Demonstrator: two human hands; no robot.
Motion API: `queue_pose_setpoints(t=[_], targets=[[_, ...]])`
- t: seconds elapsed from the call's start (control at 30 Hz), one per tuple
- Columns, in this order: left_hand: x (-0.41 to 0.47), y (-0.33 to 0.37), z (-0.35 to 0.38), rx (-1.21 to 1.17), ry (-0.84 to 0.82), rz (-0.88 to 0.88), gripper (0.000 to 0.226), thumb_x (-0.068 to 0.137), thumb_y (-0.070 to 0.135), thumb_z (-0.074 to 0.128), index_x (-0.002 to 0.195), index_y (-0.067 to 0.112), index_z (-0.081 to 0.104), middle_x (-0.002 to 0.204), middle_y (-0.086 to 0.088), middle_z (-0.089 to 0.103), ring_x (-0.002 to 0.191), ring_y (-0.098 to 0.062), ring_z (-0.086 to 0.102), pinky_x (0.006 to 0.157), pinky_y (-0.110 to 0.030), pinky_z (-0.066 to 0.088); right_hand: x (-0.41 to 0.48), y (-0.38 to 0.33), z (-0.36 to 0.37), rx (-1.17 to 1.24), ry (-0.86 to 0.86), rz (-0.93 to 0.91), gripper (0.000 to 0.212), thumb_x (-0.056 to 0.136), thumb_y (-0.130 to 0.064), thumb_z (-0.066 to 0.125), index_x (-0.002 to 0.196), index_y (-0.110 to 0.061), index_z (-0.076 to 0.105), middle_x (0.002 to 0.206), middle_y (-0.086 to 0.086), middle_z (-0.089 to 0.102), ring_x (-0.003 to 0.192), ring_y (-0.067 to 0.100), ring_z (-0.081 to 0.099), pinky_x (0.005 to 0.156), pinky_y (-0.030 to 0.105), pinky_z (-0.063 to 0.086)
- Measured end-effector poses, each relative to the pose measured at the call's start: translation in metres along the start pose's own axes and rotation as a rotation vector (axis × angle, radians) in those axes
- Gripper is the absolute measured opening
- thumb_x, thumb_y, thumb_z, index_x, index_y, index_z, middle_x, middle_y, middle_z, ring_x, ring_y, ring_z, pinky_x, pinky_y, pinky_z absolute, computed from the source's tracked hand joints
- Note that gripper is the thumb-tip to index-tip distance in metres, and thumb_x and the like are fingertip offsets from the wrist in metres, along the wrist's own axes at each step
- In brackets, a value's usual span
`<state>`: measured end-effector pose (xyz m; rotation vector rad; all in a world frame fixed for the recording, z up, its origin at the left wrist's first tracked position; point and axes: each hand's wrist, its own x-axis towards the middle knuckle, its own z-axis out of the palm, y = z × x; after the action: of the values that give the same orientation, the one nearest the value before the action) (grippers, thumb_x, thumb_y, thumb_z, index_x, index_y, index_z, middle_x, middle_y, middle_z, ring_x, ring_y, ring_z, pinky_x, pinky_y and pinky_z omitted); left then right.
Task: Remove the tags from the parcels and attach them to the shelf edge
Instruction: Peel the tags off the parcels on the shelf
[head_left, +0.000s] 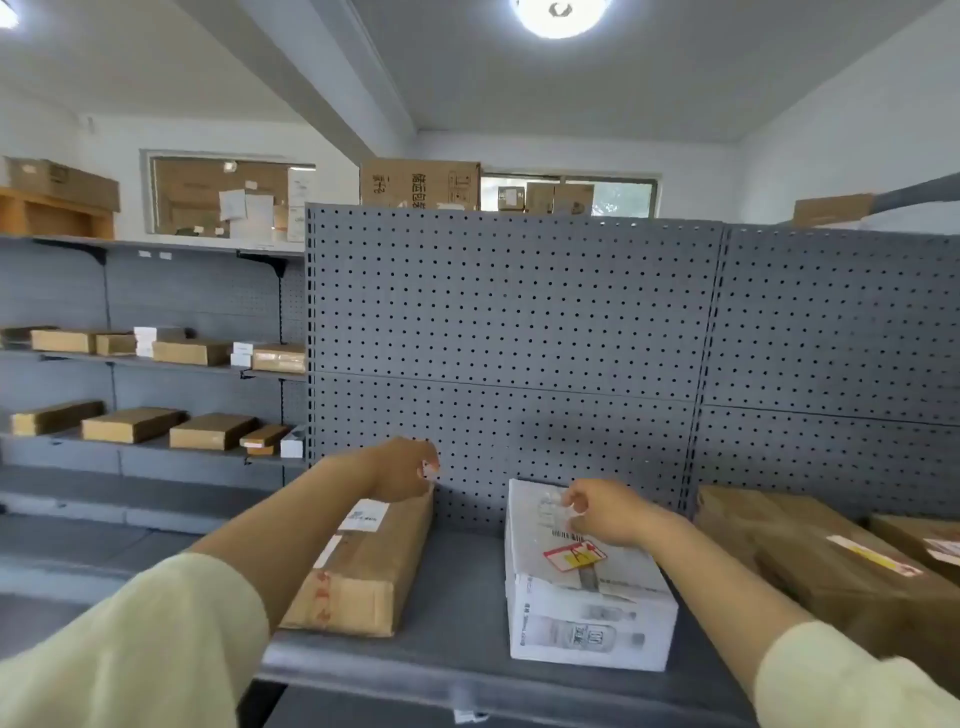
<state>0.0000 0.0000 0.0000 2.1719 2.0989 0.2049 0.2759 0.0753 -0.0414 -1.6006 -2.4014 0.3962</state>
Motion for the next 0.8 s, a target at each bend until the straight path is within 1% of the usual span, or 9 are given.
queue_pose_setpoints(t=[0.1,0.17,0.3,0.4,0.5,0.6,0.7,0.73,0.8], targets=[[0.005,-0.010,0.012,0.084,-0.065,-0.023,0.039,0.095,0.020,0.045,0.134,0.021,0.047,0.135,-0.008,0.054,0.120,-0.029,0.053,0.101,-0.044,0.044,0.005,0.017,0.014,-0.098,-0.068,0.030,0.033,0.089,-0.019,0.059,0.122,-0.018,0.056,0.130,0.006,0.052,0.109,0.020,0.052,0.088,0.025,0.044],[0.005,-0.012,0.016,0.100,-0.087,-0.029,0.038,0.095,0.022,0.047,0.134,0.022,0.047,0.132,-0.007,0.056,0.118,-0.029,0.054,0.101,-0.046,0.045,0.005,0.028,0.020,-0.119,-0.108,0.059,0.033,0.089,-0.020,0.057,0.123,-0.019,0.056,0.133,0.007,0.051,0.115,0.022,0.048,0.092,0.026,0.042],[0.014,-0.011,0.026,0.088,-0.080,-0.010,0.038,0.096,0.022,0.046,0.135,0.020,0.046,0.135,-0.009,0.054,0.120,-0.029,0.053,0.101,-0.043,0.044,0.007,0.039,0.030,-0.137,-0.112,0.053,0.035,0.091,-0.015,0.052,0.125,-0.017,0.055,0.135,0.008,0.050,0.126,0.026,0.041,0.096,0.026,0.037],[0.025,-0.005,0.033,0.080,-0.085,0.003,0.038,0.097,0.018,0.046,0.135,0.019,0.048,0.137,-0.005,0.053,0.125,-0.026,0.050,0.101,-0.035,0.040,0.014,0.039,0.032,-0.182,-0.097,0.014,0.037,0.090,-0.011,0.052,0.127,-0.017,0.054,0.134,0.008,0.051,0.119,0.024,0.047,0.100,0.030,0.041],[0.034,0.004,0.040,0.073,-0.088,0.023,0.037,0.099,0.018,0.045,0.135,0.018,0.049,0.136,-0.003,0.053,0.124,-0.024,0.050,0.095,-0.029,0.036,0.019,0.038,0.034,-0.258,-0.112,-0.027,0.042,0.090,-0.005,0.050,0.129,-0.020,0.052,0.134,0.007,0.050,0.116,0.024,0.049,0.100,0.034,0.042],[0.039,0.011,0.044,0.068,-0.100,0.041,0.037,0.100,0.019,0.047,0.136,0.018,0.049,0.136,-0.005,0.054,0.125,-0.024,0.051,0.098,-0.028,0.037,0.023,0.036,0.035,-0.379,-0.117,-0.088,0.052,0.088,-0.001,0.047,0.135,-0.023,0.046,0.135,0.006,0.050,0.116,0.025,0.050,0.099,0.037,0.043],[0.041,0.013,0.047,0.092,-0.126,0.046,0.037,0.099,0.020,0.045,0.137,0.019,0.049,0.139,-0.004,0.053,0.126,-0.025,0.050,0.101,-0.031,0.038,0.026,0.036,0.036,-0.445,-0.121,-0.125,0.061,0.087,0.001,0.047,0.141,-0.026,0.039,0.143,0.005,0.045,0.125,0.026,0.045,0.104,0.038,0.039],[0.041,0.013,0.048,0.099,-0.129,0.047,0.037,0.099,0.021,0.045,0.136,0.020,0.049,0.139,-0.003,0.052,0.125,-0.024,0.051,0.101,-0.032,0.038,0.027,0.036,0.037,-0.447,-0.131,-0.130,0.061,0.088,0.001,0.046,0.142,-0.026,0.038,0.145,0.005,0.043,0.128,0.026,0.043,0.106,0.038,0.038],[0.040,0.011,0.049,0.122,-0.131,0.044,0.037,0.099,0.023,0.045,0.136,0.023,0.050,0.139,0.000,0.052,0.125,-0.022,0.051,0.101,-0.032,0.039,0.028,0.035,0.038,-0.471,-0.149,-0.146,0.056,0.090,0.000,0.045,0.141,-0.023,0.042,0.144,0.006,0.044,0.127,0.027,0.044,0.105,0.038,0.038]])
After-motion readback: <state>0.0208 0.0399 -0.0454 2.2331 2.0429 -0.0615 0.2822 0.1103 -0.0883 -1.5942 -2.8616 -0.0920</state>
